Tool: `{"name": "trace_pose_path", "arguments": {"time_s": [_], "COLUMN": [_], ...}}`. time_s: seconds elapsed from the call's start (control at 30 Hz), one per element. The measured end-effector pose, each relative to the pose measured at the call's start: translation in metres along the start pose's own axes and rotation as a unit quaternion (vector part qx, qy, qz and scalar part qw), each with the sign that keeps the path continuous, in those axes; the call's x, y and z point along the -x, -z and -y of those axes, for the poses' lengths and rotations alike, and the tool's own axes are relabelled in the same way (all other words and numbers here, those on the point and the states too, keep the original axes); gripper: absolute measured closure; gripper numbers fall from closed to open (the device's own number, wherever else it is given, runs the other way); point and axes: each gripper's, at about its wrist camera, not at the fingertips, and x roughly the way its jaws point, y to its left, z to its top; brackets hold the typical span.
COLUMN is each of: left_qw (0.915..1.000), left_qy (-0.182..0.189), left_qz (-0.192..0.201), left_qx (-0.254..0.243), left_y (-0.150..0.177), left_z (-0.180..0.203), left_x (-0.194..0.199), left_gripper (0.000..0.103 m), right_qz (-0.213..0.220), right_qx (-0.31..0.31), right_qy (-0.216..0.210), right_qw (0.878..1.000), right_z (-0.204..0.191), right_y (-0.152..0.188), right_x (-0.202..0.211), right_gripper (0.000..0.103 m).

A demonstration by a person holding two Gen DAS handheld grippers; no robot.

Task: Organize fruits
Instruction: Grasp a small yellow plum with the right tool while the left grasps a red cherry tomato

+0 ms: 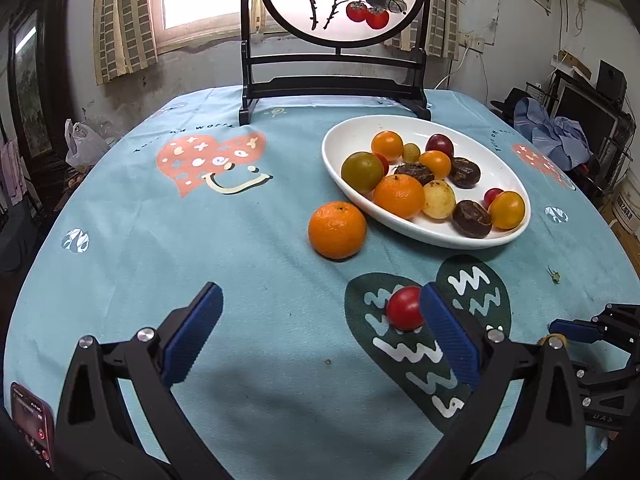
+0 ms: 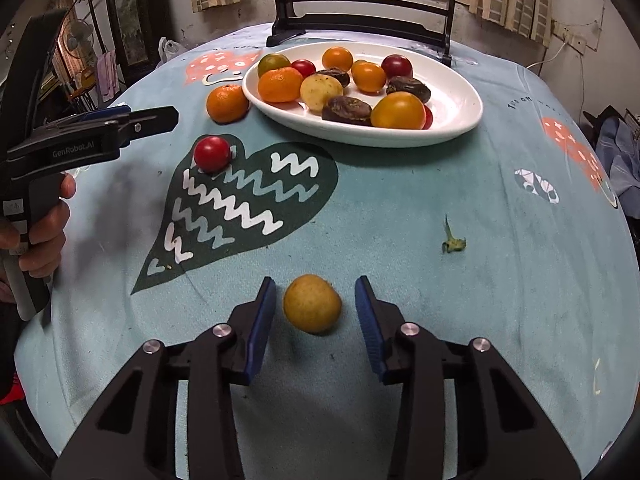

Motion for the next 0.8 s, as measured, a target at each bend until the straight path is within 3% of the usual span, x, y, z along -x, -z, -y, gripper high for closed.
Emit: {"name": "trace_pose_path", "arguments": {"time_s": [0.1,0.23,0.4,0.5,0.57,0.8], "left_qw": [1.0,1.0,0.9983,0.9954,0.9935,0.9897], "left_qy": [-0.002,0.002,0.031,0.036,0.044,0.06], "left_qz": [-0.002,-0.006,-0.008,-0.01,-0.021,-0.064], "left_qx": [-0.001,-0.006,-0.048,-0.088,-0.102,-0.113], "left_y": [0.001,0.003,0.008,0.012,0.014,0.014], "left_z": [0.001,0.003,0.021,0.038,0.044,0.054], "left_x": [-0.001,-0.004,-0.007,-0.012,-0.018,-0.043], "left_gripper": [0.003,0.003,0.005,0.017,0.03,0.065], "right_qz": [0.001,0.002,0.009,0.01,0.011,0.017], "right_qx": [-0.008,-0.016,-0.022,-0.025,-0.026,-0.024], "right_qy": [-0.016,-0.023,-0.023,-0.023,-0.022,-0.027], "right_qw": [1.0,1.0,0.999,0.999,0.999,0.999], "right_z": [0.003,0.006,0.008,0.009,0.009,0.007], "right_y": [0.001,0.001,0.001,0.0,0.0,0.001], "right_x": [0.001,0.002,0.004,0.005,0.005,0.007], "right_gripper": [0.075,0.076,0.076,0.076,0.076,0.076]}}
